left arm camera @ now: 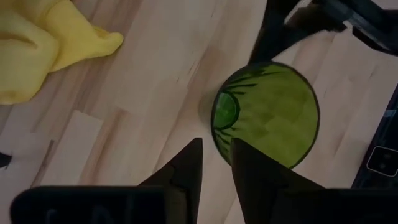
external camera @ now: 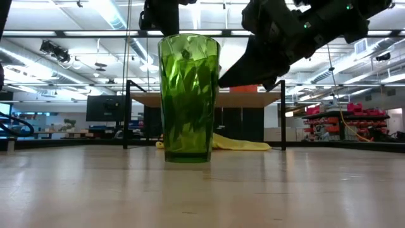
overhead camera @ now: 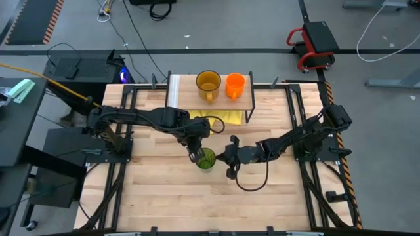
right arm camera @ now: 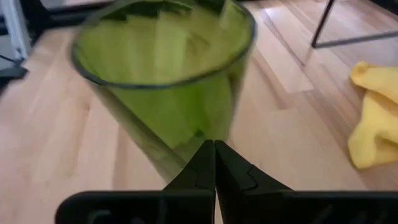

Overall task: Stack small to large cups/mugs on shelf
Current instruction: Put the green cup on the shelf

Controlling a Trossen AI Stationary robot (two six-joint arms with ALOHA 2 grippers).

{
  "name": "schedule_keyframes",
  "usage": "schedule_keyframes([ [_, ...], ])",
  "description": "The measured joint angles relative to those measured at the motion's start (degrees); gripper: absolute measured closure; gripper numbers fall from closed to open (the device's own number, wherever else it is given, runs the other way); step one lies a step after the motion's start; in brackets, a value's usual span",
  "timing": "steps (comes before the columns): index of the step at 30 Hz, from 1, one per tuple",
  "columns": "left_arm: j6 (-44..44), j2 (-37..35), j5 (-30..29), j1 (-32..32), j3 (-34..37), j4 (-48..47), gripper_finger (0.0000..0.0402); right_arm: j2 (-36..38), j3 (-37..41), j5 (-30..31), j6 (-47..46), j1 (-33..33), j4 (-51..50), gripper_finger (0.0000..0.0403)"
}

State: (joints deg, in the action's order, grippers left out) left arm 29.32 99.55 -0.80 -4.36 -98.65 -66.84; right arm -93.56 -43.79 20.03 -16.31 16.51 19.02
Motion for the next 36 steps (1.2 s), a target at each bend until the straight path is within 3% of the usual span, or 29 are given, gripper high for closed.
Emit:
schedule_keyframes([
  [6, 0.2, 0.0, 0.0, -0.1, 0.0, -2.0, 0.0307, 0.2, 0.0, 0.8, -6.6, 2.2, -9.3, 0.0397],
  [12, 1.2, 0.0, -0.1, -0.8, 0.0, -2.4, 0.0310, -0.1, 0.1, 13.0, -21.3, 12.8, -19.9, 0.0399],
  [16, 1.5, 0.0, -0.7, -1.2, 0.0, -2.4, 0.0316, -4.3, 0.0, 20.8, -24.9, 19.0, -13.9, 0.0396],
  [20, 1.5, 0.0, -1.1, -1.7, 0.0, -2.5, 0.0316, -12.6, 0.1, 25.1, -20.2, 17.9, -4.7, 0.0381],
  [25, 1.0, 0.0, -1.6, -1.9, 0.0, -2.5, 0.0309, -20.1, 0.1, 24.0, -12.3, 12.9, 7.5, 0.0345],
  [36, 0.9, 0.0, -3.7, -1.9, 0.0, -3.3, 0.0317, -20.4, 0.1, 23.2, -6.7, 11.1, 16.8, 0.0236],
])
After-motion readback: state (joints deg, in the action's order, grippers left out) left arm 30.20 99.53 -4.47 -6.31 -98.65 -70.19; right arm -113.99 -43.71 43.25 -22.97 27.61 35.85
